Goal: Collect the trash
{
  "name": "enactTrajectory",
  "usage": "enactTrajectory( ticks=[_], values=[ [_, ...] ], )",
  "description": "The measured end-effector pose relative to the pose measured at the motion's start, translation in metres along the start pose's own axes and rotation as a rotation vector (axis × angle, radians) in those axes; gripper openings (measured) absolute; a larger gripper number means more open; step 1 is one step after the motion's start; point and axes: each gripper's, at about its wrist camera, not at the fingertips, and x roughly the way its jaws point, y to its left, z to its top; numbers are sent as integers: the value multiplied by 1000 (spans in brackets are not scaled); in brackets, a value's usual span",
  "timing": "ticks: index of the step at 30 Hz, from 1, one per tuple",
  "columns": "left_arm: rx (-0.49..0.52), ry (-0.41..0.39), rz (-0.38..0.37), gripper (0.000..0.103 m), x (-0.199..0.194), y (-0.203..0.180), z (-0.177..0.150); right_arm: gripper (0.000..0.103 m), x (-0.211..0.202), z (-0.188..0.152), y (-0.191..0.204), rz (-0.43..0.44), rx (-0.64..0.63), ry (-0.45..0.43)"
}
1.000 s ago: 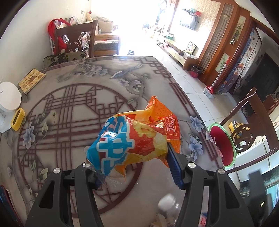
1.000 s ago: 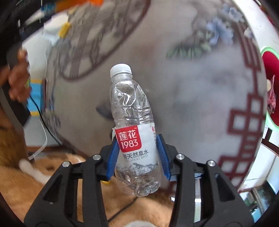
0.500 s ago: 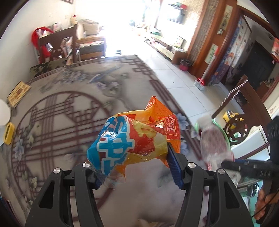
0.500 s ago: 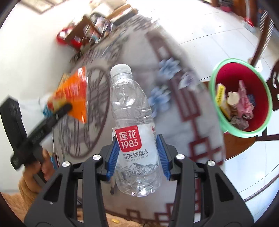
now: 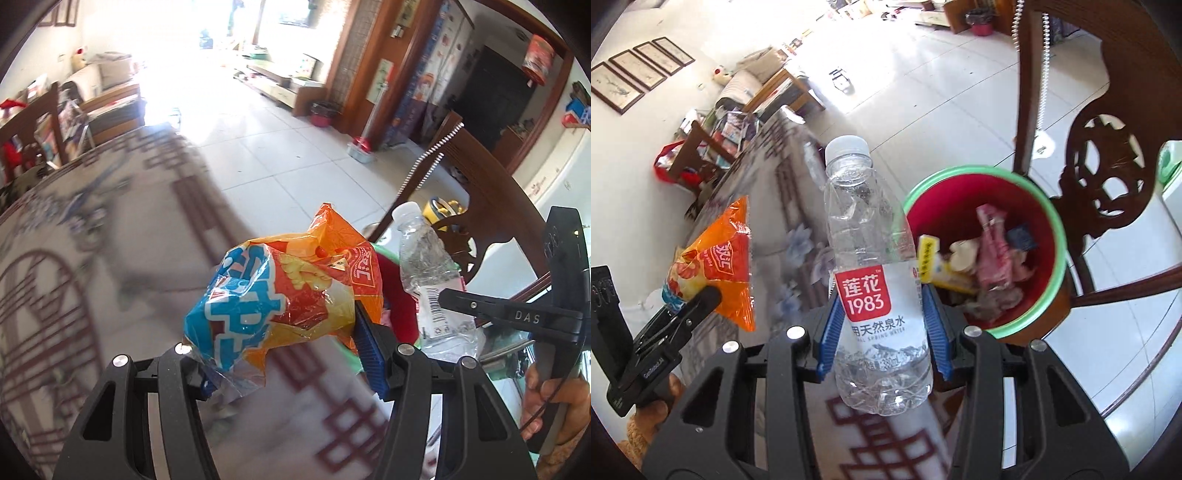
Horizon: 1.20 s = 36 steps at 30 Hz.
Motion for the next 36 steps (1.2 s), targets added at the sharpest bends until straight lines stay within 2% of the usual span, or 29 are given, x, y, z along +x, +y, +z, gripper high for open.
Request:
enactTrajectory(
  ticks=[7,13,15,17,20,23,27,29,30,36],
  values=[
    [41,33,-24,57,35,-41,19,42,-1,19,-38,-24,37,-18],
    [62,44,-29,57,52,-56,28,42,5,31,-58,-39,64,-24],
    [61,49,-29,57,58,-58,30,48,7,33,-61,-52,69,-33],
    [55,59,-33,57,65,-61,32,65,6,36,-65,-83,80,-52],
    [46,91,-49,57,77,-66,30,73,-5,36,-67,-90,89,-93],
    [73,122,-69,57,89,-78,26,76,-15,32,-69,-104,92,-119],
    [120,156,-82,65,99,-92,18,77,-29,20,-70,-123,105,-149],
    [137,151,-67,74,99,-94,17,79,-36,13,-68,-139,105,-170],
    [139,148,-64,76,98,-94,17,80,-39,10,-66,-147,103,-178],
    [132,84,-52,82,62,-72,20,83,-56,-7,-47,-180,81,-233]
  ],
)
